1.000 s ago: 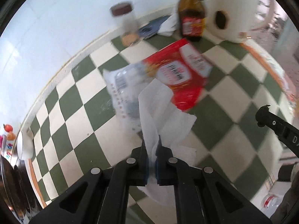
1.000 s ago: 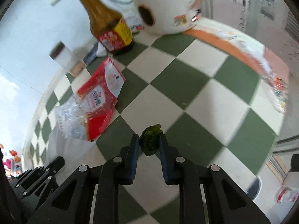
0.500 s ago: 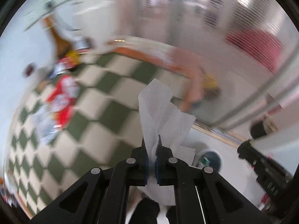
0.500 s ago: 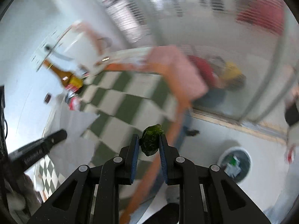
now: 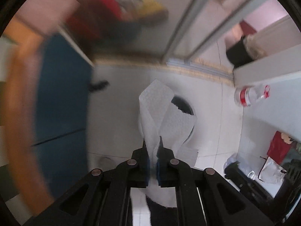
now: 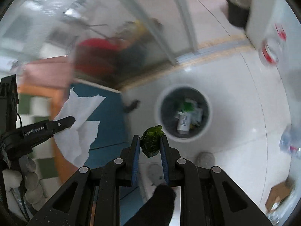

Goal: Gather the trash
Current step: 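Carry the tissue and pepper to the bin and open both tools to drop them, then move both open tools back over the table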

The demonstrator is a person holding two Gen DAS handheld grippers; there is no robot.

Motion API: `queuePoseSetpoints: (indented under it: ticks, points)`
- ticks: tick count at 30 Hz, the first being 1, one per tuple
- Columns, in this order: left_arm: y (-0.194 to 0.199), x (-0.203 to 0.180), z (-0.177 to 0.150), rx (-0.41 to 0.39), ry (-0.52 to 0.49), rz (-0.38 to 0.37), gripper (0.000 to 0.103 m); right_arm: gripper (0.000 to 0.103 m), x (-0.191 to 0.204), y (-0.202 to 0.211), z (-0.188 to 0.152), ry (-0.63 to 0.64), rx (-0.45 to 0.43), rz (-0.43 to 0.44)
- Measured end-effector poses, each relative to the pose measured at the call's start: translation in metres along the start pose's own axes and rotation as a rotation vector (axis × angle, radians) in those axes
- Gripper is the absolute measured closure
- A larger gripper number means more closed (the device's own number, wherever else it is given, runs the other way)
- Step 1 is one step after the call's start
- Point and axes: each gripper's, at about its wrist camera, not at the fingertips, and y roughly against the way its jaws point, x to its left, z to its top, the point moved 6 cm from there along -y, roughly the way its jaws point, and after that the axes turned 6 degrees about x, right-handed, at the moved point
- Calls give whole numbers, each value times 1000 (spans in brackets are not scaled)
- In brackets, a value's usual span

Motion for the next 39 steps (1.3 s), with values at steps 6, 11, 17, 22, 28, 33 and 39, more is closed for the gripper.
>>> queuePoseSetpoints:
  ticks: [6,11,17,22,28,33,39]
  points:
    - [-160,-27,36,108,-52,58,96,80,-94,-127,30,-66,58,-3]
    - [-227,-35,46,143,-106,117,56,80,-138,-219,49,-48,115,-32]
    - [-229,-25,45,92,-86,160,9,71,-159,-269,51,-45,205,-70]
    - [-191,-9,37,39,-92,206,7,29,-155,-248,55,-31,182,-111]
    - [-108,-8,15,-53,-80,250,7,1,-116,-178,57,49,112,-215]
    - [-22,-17,-17,-123,-78,246,7,0,-80,-91,43,115,41,-310]
    - [77,-39,-59,-173,-88,221,7,0,-44,19,16,149,-30,-369]
